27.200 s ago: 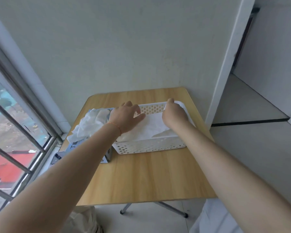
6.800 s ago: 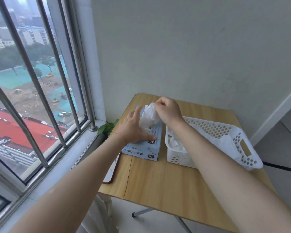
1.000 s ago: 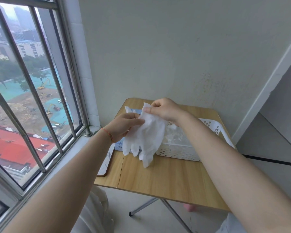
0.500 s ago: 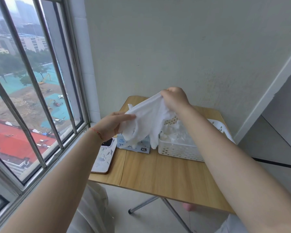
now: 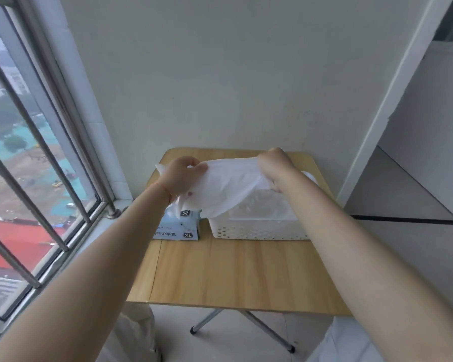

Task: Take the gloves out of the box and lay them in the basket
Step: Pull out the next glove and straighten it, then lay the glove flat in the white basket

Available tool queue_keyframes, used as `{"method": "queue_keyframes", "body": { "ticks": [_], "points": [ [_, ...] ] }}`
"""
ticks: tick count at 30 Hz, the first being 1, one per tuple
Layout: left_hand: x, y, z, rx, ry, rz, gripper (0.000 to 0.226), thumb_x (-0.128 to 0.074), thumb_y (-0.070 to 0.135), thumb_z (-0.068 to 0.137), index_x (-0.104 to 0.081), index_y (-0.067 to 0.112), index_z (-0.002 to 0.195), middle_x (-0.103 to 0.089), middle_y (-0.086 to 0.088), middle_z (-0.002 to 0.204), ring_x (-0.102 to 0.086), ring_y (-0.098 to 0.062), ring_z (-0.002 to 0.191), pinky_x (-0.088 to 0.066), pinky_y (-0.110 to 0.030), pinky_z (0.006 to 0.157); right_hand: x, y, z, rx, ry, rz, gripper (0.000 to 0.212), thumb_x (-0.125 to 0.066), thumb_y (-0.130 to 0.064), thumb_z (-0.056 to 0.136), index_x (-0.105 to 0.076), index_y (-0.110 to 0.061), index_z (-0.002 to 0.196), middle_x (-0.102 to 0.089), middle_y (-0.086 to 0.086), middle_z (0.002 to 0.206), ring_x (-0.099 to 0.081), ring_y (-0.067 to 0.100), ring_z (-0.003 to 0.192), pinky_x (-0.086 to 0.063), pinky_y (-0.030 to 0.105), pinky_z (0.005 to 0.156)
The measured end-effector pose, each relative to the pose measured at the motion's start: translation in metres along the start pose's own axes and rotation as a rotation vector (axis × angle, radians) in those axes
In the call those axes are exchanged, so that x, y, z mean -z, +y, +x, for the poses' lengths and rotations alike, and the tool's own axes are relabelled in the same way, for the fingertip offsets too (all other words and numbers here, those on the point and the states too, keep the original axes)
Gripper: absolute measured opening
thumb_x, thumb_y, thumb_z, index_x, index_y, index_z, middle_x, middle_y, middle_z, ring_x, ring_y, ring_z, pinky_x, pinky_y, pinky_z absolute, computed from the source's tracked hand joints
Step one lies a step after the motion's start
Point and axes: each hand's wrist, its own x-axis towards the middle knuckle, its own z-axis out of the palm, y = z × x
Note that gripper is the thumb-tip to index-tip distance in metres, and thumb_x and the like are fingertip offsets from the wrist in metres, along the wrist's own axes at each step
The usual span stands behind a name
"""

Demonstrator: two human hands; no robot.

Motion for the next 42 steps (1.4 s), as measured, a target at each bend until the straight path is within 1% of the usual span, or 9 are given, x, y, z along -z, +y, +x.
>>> {"method": "queue_keyframes", "body": {
  "ticks": [4,9,13,16,20,28,34,39,42],
  "points": [
    [-0.029,0.022,0.024,-0.094,-0.137,0.348,0.02,-0.065,0.034,0.09,-0.068,0.016,0.081,-0.063,0.0,0.08,-0.058,-0.02,0.072,-0.051,-0.032,0.069,0.028,0.034,0.009,-0.077,-0.048,-0.107,0.027,-0.035,-0.001,0.097,-0.05,0.001,0.12,-0.039,0.006,0.082,-0.043,0.02,0.066,-0.033,0.022,0.049],
    [-0.077,0.036,0.043,-0.211,-0.029,0.632,0.014,-0.066,0.031,0.086,-0.068,0.025,0.099,-0.064,-0.001,0.103,-0.061,-0.02,0.086,-0.05,-0.03,0.073,0.041,0.072,0.021,-0.103,0.066,-0.253,0.041,-0.039,-0.009,0.101,-0.036,0.003,0.14,-0.052,0.019,0.135,-0.054,0.034,0.118,-0.038,0.029,0.074],
    [-0.101,0.025,0.034,-0.478,0.008,0.703,0.019,-0.057,0.028,0.094,-0.067,0.024,0.109,-0.058,-0.003,0.114,-0.056,-0.025,0.107,-0.046,-0.038,0.089,0.038,0.089,0.019,-0.005,0.101,-0.396,0.054,-0.033,-0.001,0.098,-0.018,0.0,0.15,-0.06,0.016,0.12,-0.057,0.027,0.09,-0.039,0.029,0.061],
    [-0.116,0.015,0.021,-0.515,-0.213,0.694,0.028,-0.054,0.047,0.093,-0.067,0.03,0.111,-0.059,0.003,0.123,-0.052,-0.02,0.119,-0.04,-0.042,0.102,0.033,0.098,0.02,0.085,0.121,-0.528,0.06,-0.035,0.003,0.095,-0.014,-0.001,0.151,-0.063,0.012,0.103,-0.05,0.019,0.067,-0.034,0.028,0.046],
    [-0.12,0.025,0.011,-0.429,-0.306,0.516,0.042,-0.042,0.075,0.079,-0.064,0.044,0.097,-0.06,0.01,0.123,-0.05,-0.012,0.122,-0.036,-0.041,0.109,0.028,0.101,0.018,0.13,0.087,-0.614,0.062,-0.035,0.003,0.095,-0.012,-0.003,0.152,-0.062,0.014,0.114,-0.053,0.022,0.073,-0.037,0.03,0.052],
    [-0.11,0.039,0.002,-0.398,-0.546,0.849,0.039,-0.075,0.035,0.08,-0.062,0.039,0.116,-0.05,0.001,0.13,-0.035,-0.021,0.129,-0.027,-0.043,0.114,0.031,0.102,0.016,0.144,0.078,-0.639,0.063,-0.035,0.007,0.093,-0.013,0.0,0.152,-0.065,0.015,0.108,-0.047,0.018,0.063,-0.027,0.027,0.041],
    [-0.091,0.05,-0.009,-0.404,-0.349,0.94,0.011,-0.062,0.027,0.086,-0.067,0.031,0.095,-0.054,0.005,0.101,-0.054,-0.019,0.109,-0.048,-0.04,0.095,0.031,0.104,0.017,0.151,0.082,-0.658,0.056,-0.036,0.005,0.094,-0.021,0.002,0.148,-0.064,0.017,0.109,-0.057,0.024,0.075,-0.038,0.03,0.053],
    [-0.11,0.065,-0.02,-0.186,-0.638,1.153,0.055,-0.046,0.054,0.096,-0.062,0.011,0.065,-0.062,-0.002,0.067,-0.056,-0.016,0.065,-0.046,-0.029,0.076,0.03,0.106,0.02,0.143,0.09,-0.693,0.061,-0.036,0.006,0.094,-0.014,0.001,0.152,-0.061,0.019,0.12,-0.064,0.029,0.096,-0.041,0.031,0.059],
    [-0.109,0.066,-0.019,-0.192,-0.688,1.166,0.04,-0.052,0.038,0.096,-0.061,0.009,0.069,-0.055,0.001,0.06,-0.047,-0.012,0.058,-0.04,-0.021,0.066,0.031,0.105,0.019,0.157,0.081,-0.733,0.063,-0.038,0.006,0.094,-0.012,0.0,0.152,-0.061,0.018,0.119,-0.064,0.028,0.095,-0.035,0.028,0.05]
  ]
}}
